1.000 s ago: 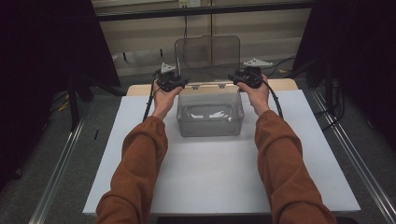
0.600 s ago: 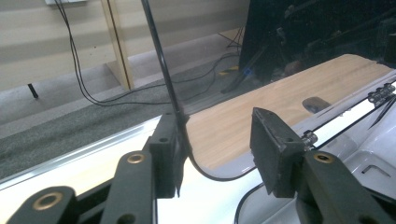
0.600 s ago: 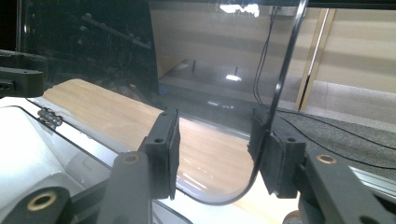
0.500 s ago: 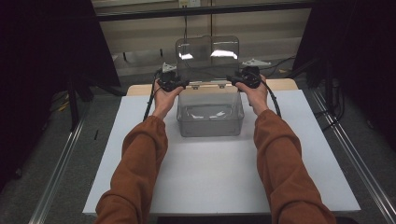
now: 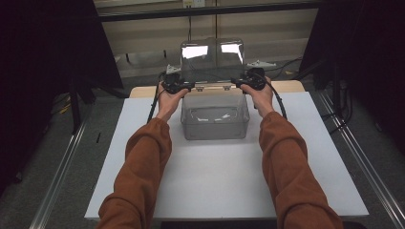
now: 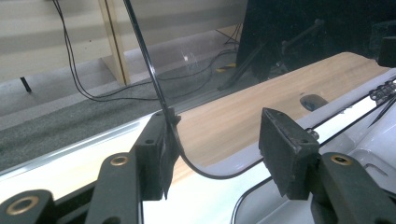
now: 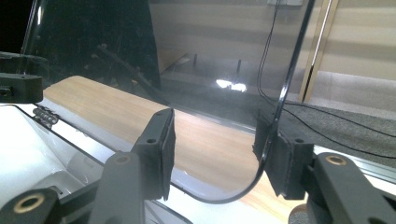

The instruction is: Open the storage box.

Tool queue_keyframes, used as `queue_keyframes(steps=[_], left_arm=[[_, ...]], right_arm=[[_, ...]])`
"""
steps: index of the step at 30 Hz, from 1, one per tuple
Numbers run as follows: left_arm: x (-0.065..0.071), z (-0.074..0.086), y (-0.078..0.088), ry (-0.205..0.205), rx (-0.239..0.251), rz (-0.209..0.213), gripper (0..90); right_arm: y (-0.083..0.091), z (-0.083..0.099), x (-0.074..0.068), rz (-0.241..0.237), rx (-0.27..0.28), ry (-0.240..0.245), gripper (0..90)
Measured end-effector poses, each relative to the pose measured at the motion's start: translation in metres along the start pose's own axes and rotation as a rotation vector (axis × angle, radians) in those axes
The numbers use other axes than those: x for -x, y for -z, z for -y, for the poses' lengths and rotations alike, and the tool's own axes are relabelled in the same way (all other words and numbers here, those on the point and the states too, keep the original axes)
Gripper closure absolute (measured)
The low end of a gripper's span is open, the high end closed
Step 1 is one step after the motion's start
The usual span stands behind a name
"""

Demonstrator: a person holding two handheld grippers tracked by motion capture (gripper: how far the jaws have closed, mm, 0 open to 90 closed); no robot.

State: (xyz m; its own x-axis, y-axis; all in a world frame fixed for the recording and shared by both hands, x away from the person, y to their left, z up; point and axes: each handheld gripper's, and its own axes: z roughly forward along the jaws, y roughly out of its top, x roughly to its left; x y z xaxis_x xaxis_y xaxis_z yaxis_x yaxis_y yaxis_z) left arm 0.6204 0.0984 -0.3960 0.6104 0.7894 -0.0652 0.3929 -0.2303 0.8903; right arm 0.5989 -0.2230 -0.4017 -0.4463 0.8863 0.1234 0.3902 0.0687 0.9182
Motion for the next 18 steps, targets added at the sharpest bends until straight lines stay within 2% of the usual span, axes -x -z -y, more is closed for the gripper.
queue_keyframes(steps=[8,10,18], left_arm=[[-0.0020,-0.0024,0.0001,0.041,-0.024,0.019,48.0],[-0.0025,-0.0027,0.0004,0.039,-0.033,0.018,48.1],[-0.0033,-0.0021,-0.0006,0.063,-0.037,0.017,47.2]], right_arm=[[-0.0001,-0.0011,0.0003,-0.001,-0.017,-0.024,48.4],[-0.0005,-0.0015,0.0006,-0.001,-0.023,-0.029,48.2],[-0.0042,-0.0027,0.0002,0.005,-0.056,-0.086,45.3]])
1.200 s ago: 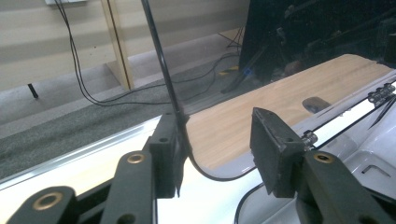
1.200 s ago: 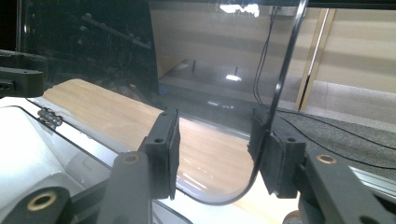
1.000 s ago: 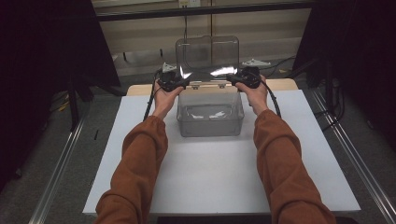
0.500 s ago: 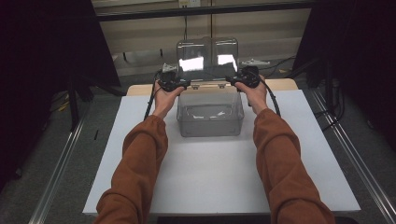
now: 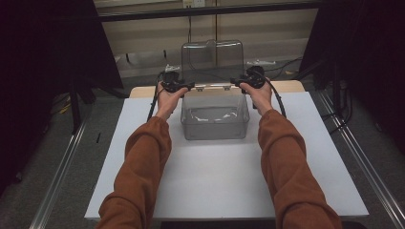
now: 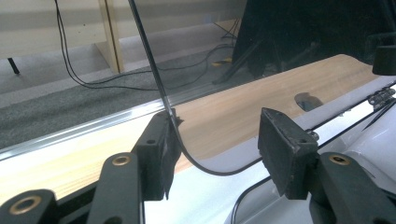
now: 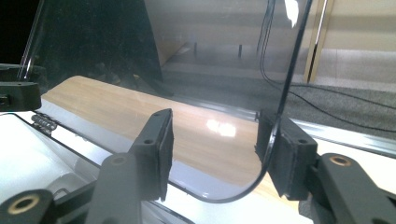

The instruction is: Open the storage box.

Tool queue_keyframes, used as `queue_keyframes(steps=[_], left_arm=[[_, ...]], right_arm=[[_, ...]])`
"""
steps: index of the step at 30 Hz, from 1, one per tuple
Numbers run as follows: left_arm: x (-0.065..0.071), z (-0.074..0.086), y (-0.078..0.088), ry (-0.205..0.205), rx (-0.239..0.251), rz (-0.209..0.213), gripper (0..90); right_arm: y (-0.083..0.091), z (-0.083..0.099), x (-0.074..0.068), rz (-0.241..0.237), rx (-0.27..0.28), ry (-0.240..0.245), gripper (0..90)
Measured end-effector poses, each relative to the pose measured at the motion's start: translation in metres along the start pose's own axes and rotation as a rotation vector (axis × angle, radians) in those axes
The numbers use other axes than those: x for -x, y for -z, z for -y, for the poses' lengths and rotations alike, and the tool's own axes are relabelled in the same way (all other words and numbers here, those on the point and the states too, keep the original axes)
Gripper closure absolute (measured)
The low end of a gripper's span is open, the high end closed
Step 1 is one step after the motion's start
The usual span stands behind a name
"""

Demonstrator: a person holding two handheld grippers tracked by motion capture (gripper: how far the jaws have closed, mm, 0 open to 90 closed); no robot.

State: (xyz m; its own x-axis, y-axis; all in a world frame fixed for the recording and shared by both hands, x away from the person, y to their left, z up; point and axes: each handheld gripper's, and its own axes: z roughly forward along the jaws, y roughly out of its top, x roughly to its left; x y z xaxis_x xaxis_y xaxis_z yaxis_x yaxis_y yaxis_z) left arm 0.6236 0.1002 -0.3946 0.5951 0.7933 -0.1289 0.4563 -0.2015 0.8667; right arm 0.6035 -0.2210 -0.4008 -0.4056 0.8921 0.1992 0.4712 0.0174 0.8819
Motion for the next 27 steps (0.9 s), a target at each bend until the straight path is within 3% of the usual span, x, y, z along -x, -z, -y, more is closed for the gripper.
queue_keyframes(steps=[8,15,27], left_arm=[[-0.0017,0.0009,-0.0016,0.009,-0.002,-0.008,45.7],[-0.0054,0.0028,-0.0033,0.039,0.001,0.001,45.3],[-0.0062,0.0041,-0.0048,0.058,0.010,0.002,44.2]], right_arm=[[-0.0031,0.0023,-0.0001,0.001,-0.007,-0.029,42.5],[-0.0059,0.0055,0.0034,-0.020,-0.022,-0.084,41.0],[-0.0079,0.0050,0.0001,-0.007,-0.035,-0.090,37.3]])
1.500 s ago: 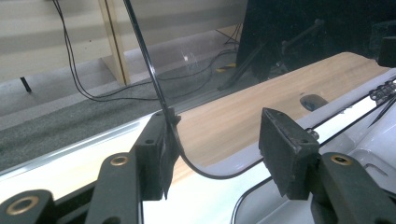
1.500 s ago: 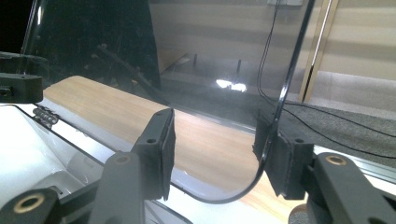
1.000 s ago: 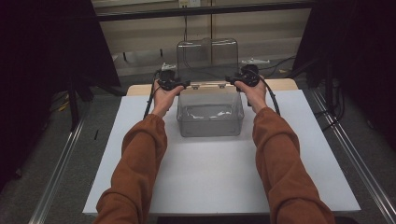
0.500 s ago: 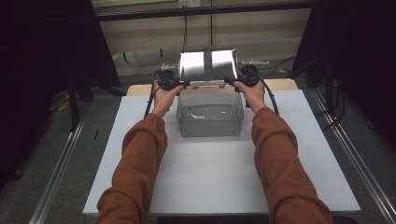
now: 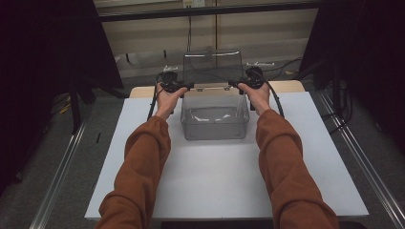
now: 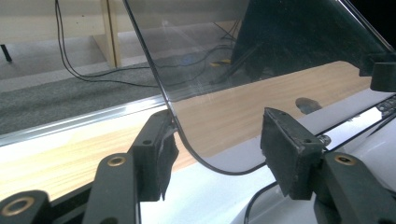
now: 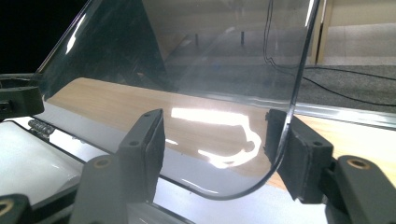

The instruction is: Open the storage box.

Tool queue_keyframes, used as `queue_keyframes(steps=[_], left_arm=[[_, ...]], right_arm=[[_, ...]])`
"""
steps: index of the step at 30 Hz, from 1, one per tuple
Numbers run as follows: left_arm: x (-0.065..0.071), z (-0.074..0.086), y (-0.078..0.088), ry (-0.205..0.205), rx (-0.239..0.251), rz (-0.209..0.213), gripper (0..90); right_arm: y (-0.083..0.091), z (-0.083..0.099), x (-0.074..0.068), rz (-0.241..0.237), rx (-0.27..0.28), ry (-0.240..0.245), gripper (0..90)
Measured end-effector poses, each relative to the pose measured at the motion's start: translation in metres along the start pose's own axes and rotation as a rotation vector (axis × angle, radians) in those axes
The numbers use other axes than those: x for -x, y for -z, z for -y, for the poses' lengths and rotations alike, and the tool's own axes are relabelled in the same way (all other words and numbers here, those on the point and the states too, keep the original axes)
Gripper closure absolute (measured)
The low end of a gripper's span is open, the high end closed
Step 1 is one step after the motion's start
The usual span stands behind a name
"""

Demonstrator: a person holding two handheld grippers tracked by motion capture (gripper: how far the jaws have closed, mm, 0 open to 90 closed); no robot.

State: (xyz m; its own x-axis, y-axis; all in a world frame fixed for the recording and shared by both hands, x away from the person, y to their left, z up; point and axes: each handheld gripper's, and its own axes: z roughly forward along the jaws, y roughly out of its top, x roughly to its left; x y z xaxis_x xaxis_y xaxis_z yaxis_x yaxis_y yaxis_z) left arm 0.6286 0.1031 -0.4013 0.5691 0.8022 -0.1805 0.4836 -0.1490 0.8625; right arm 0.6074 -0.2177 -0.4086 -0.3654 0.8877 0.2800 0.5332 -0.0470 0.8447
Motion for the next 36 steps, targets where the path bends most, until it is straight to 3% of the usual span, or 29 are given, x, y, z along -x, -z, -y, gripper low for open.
queue_keyframes(steps=[3,6,11,17,23,25,27,30,31,34,36], left_arm=[[-0.001,0.000,0.000,0.000,-0.002,-0.005,43.5],[0.000,0.000,0.000,-0.029,-0.010,-0.027,42.5],[-0.001,0.002,-0.001,-0.019,-0.001,-0.011,42.7],[0.000,0.002,-0.002,-0.023,0.001,-0.019,41.9],[0.002,0.004,-0.004,-0.021,0.017,-0.025,39.5],[0.003,0.004,-0.004,-0.030,0.017,-0.035,39.0],[0.002,0.004,-0.005,-0.013,0.019,-0.025,38.5],[0.004,0.006,-0.006,-0.012,0.020,-0.024,35.3],[0.005,0.007,-0.007,0.006,0.043,-0.026,34.6],[0.007,0.009,-0.010,-0.003,0.038,-0.031,32.4],[0.006,0.010,-0.010,0.011,0.042,-0.031,30.0]], right_arm=[[0.000,0.000,0.000,0.000,-0.005,-0.009,37.1],[-0.001,0.001,0.000,-0.004,-0.008,-0.016,35.0],[-0.004,0.005,0.004,-0.018,-0.018,-0.095,33.6],[-0.005,0.004,0.003,0.006,-0.016,-0.082,32.6],[-0.006,0.006,0.002,0.024,-0.008,-0.107,31.1],[-0.006,0.006,0.002,0.032,-0.008,-0.102,30.6],[-0.007,0.006,0.002,0.035,-0.005,-0.099,27.1],[-0.007,0.006,0.001,0.068,0.012,-0.040,25.9],[-0.006,0.005,0.000,0.064,0.016,-0.026,27.9],[-0.006,0.005,0.000,0.072,0.030,-0.038,22.3],[-0.005,0.006,0.002,0.093,0.028,-0.019,17.0]])
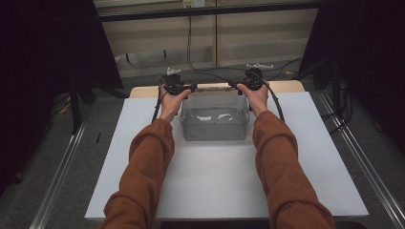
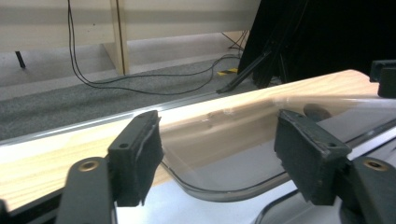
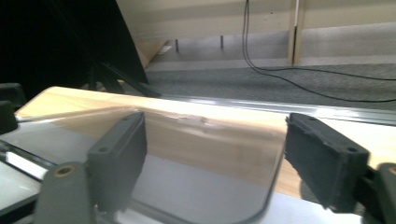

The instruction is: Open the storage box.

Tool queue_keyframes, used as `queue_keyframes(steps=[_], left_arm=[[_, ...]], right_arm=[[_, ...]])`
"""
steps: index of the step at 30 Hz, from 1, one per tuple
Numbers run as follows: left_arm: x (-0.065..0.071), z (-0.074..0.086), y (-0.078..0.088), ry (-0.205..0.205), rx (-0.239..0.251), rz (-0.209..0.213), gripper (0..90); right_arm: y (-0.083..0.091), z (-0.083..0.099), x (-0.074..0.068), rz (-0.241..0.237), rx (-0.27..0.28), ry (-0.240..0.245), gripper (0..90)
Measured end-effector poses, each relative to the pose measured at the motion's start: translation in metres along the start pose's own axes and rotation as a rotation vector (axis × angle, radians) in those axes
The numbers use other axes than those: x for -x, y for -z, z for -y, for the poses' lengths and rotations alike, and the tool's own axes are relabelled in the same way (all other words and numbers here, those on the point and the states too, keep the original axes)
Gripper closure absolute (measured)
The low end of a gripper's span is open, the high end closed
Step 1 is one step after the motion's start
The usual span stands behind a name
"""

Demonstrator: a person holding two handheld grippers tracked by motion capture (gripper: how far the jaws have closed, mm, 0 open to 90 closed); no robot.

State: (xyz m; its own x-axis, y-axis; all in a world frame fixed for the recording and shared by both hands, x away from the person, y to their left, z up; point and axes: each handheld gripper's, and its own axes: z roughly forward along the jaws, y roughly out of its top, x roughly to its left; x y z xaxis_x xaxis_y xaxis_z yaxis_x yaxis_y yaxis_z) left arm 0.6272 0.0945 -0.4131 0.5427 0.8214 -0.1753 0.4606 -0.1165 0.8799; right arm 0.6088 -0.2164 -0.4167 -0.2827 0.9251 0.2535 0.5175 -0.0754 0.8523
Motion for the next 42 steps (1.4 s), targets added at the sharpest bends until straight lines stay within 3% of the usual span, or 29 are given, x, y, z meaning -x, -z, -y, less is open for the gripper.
queue_keyframes(steps=[6,9,18,23,26,31,34,36,42], left_arm=[[-0.002,-0.001,0.002,0.020,0.002,0.004,25.7],[-0.003,-0.003,0.006,0.012,0.005,0.014,20.0],[-0.003,-0.009,0.020,-0.013,0.010,0.026,14.5],[0.001,-0.008,0.026,-0.040,-0.014,0.024,8.9],[0.005,-0.010,0.034,-0.041,0.050,0.006,7.3],[0.012,-0.011,0.046,-0.062,0.077,0.004,6.2],[0.015,-0.009,0.054,-0.065,0.118,0.012,5.4],[0.017,-0.007,0.057,-0.085,0.118,0.029,3.9],[0.019,0.001,0.070,-0.082,0.145,0.048,3.3]], right_arm=[[0.006,-0.001,0.003,0.002,0.032,0.013,16.7],[0.009,-0.002,0.002,-0.006,0.043,0.022,16.3],[0.020,0.000,0.000,-0.011,0.064,0.054,14.6],[0.030,-0.001,-0.004,-0.011,0.090,0.071,13.1],[0.038,-0.002,-0.007,-0.010,0.106,0.091,12.3],[0.050,0.000,-0.009,-0.010,0.136,0.104,8.6],[0.058,0.000,-0.010,-0.020,0.156,0.124,5.6],[0.063,0.001,-0.012,-0.021,0.174,0.138,5.0],[0.075,0.002,-0.019,-0.026,0.188,0.174,4.4]])
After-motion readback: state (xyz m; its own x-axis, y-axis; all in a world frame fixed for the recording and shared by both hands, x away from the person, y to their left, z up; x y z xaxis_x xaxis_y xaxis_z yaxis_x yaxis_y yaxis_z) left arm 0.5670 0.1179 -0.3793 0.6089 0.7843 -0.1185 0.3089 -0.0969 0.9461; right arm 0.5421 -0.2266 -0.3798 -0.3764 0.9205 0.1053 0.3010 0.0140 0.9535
